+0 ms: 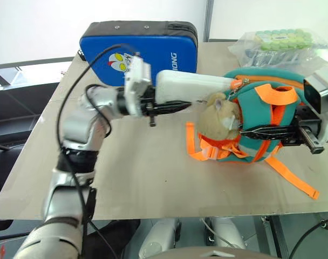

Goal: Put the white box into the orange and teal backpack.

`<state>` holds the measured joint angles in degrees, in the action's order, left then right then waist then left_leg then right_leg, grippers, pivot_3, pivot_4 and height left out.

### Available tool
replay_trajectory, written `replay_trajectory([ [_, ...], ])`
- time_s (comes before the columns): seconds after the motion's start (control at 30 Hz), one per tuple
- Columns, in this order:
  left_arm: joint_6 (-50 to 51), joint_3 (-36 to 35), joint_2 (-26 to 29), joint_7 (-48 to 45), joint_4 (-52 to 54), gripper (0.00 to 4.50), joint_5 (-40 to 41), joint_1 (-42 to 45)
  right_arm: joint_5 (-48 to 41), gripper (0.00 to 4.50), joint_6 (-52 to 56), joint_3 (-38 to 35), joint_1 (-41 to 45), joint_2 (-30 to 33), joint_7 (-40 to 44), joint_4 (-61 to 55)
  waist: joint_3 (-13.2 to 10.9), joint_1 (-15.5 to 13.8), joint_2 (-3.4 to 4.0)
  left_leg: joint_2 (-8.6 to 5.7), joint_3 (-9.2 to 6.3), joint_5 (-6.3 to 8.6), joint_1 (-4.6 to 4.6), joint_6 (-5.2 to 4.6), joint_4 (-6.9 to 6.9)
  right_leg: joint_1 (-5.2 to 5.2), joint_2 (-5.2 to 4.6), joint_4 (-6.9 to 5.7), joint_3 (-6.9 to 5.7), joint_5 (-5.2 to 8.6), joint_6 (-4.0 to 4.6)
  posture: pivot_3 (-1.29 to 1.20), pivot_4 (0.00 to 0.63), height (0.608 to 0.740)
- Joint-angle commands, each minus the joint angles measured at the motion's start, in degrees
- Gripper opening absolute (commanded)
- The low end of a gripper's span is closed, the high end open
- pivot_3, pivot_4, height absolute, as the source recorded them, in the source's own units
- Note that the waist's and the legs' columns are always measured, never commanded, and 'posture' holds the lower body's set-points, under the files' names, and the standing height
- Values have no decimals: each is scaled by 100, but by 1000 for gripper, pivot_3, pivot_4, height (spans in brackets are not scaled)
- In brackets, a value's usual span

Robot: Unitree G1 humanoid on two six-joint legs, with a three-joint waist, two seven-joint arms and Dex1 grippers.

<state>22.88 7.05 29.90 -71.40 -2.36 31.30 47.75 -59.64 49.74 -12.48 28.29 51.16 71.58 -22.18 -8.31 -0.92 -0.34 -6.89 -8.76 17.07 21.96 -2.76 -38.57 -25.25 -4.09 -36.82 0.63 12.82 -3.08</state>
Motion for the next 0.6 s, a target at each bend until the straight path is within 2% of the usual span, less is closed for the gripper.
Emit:
replay_trajectory([
  [0.03,-202,587,-553,-233,-331,1122,-350,529,-149,43,-55,-228,-60,57,-189,-241,0,11,-1,0,1,0,0,0,-2,0,0,0,1,0,0,0,150,739],
  [0.13,-471,1215,-1429,138,-1328,1122,-1145,1110,-193,43,-113,-287,-180,4,-413,-366,-2,11,-3,0,2,0,-2,0,-7,0,3,-7,1,0,0,0,150,739],
  [0.23,-923,1607,-1965,276,-2158,1122,-1778,1377,-204,43,-168,-326,-297,-51,-653,-475,-2,4,-5,0,5,0,-1,0,-13,1,2,-14,2,0,-1,0,150,739],
  [0.3,-1100,1741,-2102,260,-2483,2144,-2061,1404,-144,0,-236,-361,-427,-92,-838,-567,-1,8,-5,0,9,0,-4,-1,-15,3,2,-16,7,0,-1,0,150,739],
  [0.4,-1072,1415,-1965,194,-2240,3367,-1927,1225,-120,0,-296,-476,-603,-106,-1087,-633,-1,16,-5,2,14,0,-11,-1,-14,3,4,-25,15,0,-1,0,150,739],
  [0.47,-422,894,-1532,-82,-1698,4200,-1340,997,54,0,-403,-468,-671,-127,-1260,-586,-1,35,-5,2,13,0,-13,-1,-14,2,4,-30,15,0,-1,0,150,739],
  [0.5,-94,673,-1310,-248,-1434,4394,-1052,888,130,0,-448,-450,-690,-137,-1333,-548,-1,50,-5,2,15,0,-13,0,-16,-2,6,-36,20,0,-1,0,150,739],
  [0.6,1146,-248,-576,-281,-890,4394,-85,589,382,0,-584,-305,-691,-184,-1421,-365,-1,176,-6,3,28,0,-9,0,-17,-29,7,-74,36,0,-1,0,150,739],
])
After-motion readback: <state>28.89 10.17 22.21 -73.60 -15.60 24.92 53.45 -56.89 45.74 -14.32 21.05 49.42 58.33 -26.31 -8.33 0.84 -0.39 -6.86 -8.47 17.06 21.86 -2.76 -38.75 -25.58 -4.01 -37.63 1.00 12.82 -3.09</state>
